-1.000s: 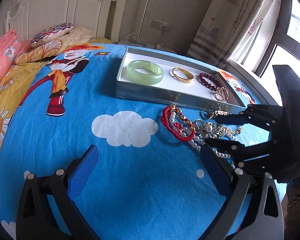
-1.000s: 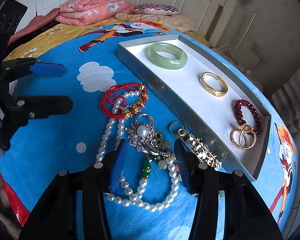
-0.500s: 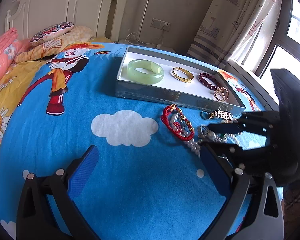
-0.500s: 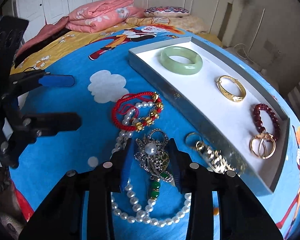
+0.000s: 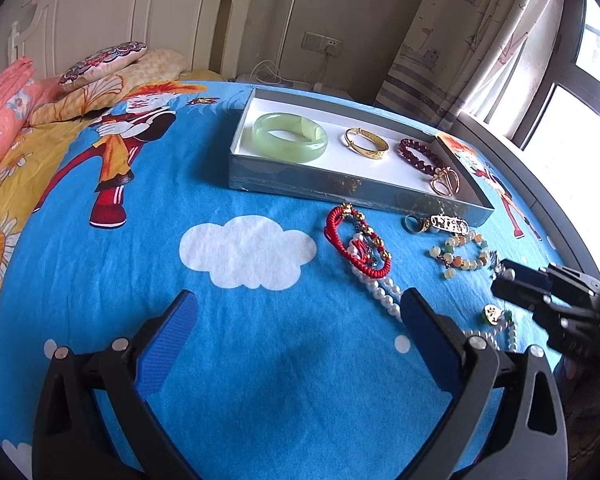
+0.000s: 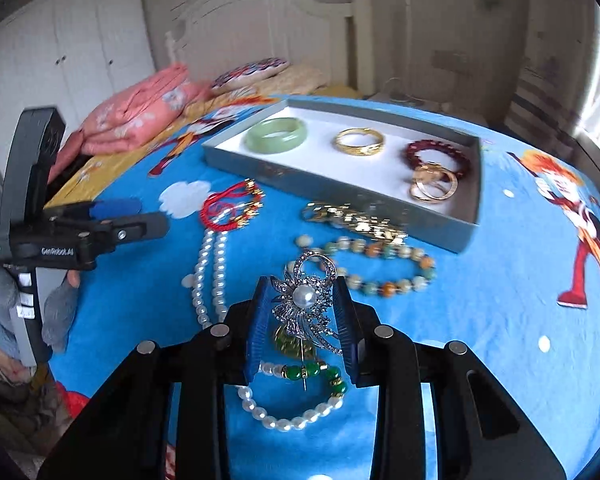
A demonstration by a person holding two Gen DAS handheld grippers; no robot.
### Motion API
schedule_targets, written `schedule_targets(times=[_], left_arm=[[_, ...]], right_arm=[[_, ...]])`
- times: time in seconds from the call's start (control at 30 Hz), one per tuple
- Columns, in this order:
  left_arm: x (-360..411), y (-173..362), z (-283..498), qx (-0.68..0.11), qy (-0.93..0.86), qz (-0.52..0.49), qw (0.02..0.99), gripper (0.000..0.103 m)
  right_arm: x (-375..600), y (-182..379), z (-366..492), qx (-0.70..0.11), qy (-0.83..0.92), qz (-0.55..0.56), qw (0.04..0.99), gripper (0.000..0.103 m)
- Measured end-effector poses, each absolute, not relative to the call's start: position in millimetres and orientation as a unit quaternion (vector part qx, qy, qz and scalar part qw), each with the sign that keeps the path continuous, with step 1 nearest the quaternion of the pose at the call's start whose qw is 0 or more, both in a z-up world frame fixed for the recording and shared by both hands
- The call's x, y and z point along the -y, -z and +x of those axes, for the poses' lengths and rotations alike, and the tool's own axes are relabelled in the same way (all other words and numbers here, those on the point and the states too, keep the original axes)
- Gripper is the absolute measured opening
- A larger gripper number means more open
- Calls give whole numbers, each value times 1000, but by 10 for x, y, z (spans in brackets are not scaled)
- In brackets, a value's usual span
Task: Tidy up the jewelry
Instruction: 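Lift the silver brooch with the right tool while the left tool grasps a gold bar pin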
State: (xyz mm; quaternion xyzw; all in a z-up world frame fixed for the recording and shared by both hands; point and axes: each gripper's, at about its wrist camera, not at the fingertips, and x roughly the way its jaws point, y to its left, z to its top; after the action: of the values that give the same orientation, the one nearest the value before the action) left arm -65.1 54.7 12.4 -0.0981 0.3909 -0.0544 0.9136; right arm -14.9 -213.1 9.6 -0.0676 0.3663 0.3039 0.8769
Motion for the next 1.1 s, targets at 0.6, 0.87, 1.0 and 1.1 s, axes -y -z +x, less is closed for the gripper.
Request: schedule_targets(times=[0.6,0.87,1.0,1.1], left_arm=[[698,-179,91,-386,163,113,901,53],[981,-108,181,-389,191,167,886,20],[1018,-206,-58,-372,212,161,889,5],[927,-292,-280,-365,225,130,894,3]], right_arm=[[2714,-137,-18,-343,-257,88,899,31],[2739,-126,-10,-342,-261,93,898,31],[2742,-124,-8,-342,-261,94,898,31],[2741,-123,-14,-341,-261,93,898,31]])
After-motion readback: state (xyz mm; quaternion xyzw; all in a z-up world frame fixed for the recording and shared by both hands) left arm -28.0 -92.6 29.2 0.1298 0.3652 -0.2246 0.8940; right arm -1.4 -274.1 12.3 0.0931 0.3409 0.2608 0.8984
